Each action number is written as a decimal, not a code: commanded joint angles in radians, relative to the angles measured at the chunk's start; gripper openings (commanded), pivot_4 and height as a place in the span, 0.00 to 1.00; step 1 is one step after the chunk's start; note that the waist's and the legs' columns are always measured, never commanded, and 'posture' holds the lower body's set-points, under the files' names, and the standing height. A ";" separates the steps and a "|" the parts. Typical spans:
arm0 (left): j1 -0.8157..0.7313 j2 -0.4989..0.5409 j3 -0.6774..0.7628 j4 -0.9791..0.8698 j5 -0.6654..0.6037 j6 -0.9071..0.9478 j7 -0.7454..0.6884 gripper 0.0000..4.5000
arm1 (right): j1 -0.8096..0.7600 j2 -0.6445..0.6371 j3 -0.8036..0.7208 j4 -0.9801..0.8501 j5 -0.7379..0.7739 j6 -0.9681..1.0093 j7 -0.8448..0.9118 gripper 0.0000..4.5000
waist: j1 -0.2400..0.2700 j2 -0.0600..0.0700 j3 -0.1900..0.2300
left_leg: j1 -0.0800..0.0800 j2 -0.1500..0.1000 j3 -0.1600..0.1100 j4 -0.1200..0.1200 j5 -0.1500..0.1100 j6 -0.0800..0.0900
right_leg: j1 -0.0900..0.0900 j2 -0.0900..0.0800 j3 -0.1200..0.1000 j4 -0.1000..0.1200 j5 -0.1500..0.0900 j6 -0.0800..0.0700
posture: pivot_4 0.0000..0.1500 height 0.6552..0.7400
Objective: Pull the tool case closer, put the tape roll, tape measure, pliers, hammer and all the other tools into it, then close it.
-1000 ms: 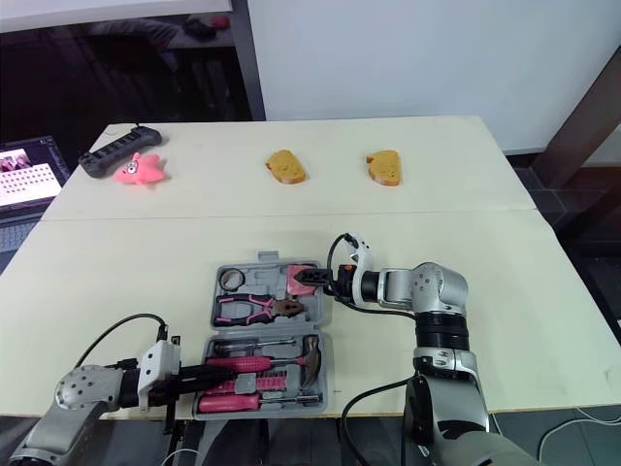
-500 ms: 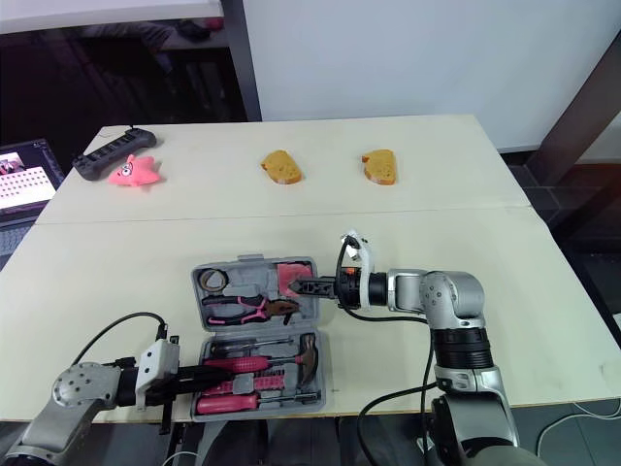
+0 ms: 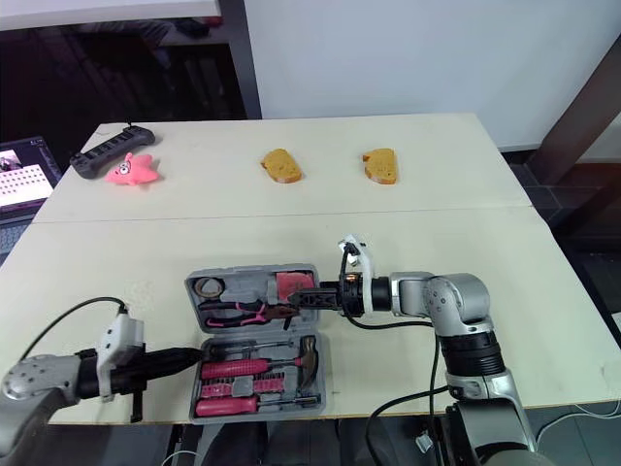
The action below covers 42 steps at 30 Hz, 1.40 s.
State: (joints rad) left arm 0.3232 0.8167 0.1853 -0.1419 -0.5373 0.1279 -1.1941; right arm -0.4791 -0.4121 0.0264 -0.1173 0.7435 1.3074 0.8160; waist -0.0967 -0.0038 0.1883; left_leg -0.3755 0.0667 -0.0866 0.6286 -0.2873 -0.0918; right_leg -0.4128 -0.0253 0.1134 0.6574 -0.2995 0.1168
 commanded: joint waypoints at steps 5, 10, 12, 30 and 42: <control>0.044 0.053 0.175 0.016 -0.046 0.058 -0.024 0.00 | 0.044 -0.310 0.022 -0.480 0.175 0.060 0.125 0.99 | 0.022 -0.001 0.005 | -0.003 0.000 0.000 0.000 0.000 0.000 | -0.002 -0.001 -0.001 -0.002 -0.001 0.000 | 1.00 1.00; 0.054 0.070 0.246 -0.018 -0.071 0.102 -0.038 0.00 | 0.144 -0.574 -0.242 -0.677 0.355 0.058 0.204 0.99 | 0.038 -0.004 0.007 | -0.005 0.000 0.000 0.001 0.000 0.000 | -0.002 -0.001 -0.001 -0.006 -0.001 -0.001 | 1.00 1.00; 0.071 0.071 0.266 -0.049 -0.091 0.122 -0.055 0.00 | 0.163 -0.615 -0.385 -0.611 0.406 0.026 0.227 0.99 | 0.036 -0.008 0.009 | -0.005 0.000 0.001 0.002 0.000 0.000 | -0.002 -0.001 -0.001 -0.007 -0.001 -0.002 | 1.00 1.00; 0.034 0.129 0.367 -0.180 -0.150 0.227 -0.105 0.00 | 0.592 -0.571 -0.389 -0.513 -0.018 -0.648 0.351 0.99 | 0.052 -0.016 0.009 | 0.001 0.000 0.003 0.003 0.000 0.000 | 0.004 -0.001 0.001 -0.007 -0.001 -0.005 | 1.00 1.00; -0.008 0.137 0.389 -0.173 -0.156 0.268 -0.091 0.00 | 0.574 -0.575 -0.319 -0.464 -0.052 -0.720 0.354 0.99 | 0.053 -0.016 0.009 | 0.001 0.000 0.003 0.003 0.000 0.000 | 0.005 -0.001 0.001 -0.007 -0.001 -0.005 | 1.00 1.00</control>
State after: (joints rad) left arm 0.3203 0.9460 0.5351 -0.3073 -0.6793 0.3884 -1.2911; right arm 0.1049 -0.9875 -0.2873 -0.5818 0.6895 0.6022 1.1659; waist -0.0439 -0.0197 0.1971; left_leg -0.3744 0.0668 -0.0832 0.6322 -0.2874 -0.0920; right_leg -0.4079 -0.0266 0.1141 0.6505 -0.3004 0.1120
